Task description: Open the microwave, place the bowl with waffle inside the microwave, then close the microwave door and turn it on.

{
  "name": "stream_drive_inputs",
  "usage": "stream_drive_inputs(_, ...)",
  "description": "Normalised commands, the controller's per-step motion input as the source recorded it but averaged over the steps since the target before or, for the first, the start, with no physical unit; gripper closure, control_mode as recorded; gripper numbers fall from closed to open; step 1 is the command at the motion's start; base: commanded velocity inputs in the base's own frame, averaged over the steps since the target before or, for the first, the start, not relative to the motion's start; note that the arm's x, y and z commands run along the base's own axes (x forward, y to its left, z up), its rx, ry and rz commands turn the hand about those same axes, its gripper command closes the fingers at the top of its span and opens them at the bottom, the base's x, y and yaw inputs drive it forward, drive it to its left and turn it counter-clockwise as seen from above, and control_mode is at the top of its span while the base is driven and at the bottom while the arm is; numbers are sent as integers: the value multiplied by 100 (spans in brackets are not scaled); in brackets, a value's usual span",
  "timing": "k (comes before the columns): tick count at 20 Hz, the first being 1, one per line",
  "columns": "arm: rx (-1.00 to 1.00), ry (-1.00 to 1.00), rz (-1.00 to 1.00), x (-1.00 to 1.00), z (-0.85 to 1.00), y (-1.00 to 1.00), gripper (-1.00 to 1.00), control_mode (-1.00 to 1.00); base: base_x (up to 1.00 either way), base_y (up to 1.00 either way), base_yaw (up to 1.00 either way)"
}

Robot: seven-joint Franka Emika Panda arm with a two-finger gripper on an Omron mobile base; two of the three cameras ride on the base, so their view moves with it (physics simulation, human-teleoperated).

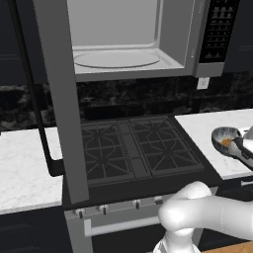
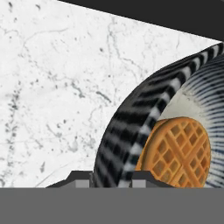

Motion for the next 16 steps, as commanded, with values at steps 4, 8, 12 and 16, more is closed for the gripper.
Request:
stream_drive_inputs(4, 0, -2, 0, -53, 4, -2, 100, -100, 0, 0, 0)
stream_drive_inputs(8, 1, -4, -3, -58, 54, -5, 100, -100, 0, 0, 0)
stream_drive_inputs(12, 0, -4, -9, -23, 98, 1, 100, -100, 0, 0, 0)
stream_drive_inputs(16, 0, -9, -4, 0, 99, 13, 100, -100, 0, 0, 0)
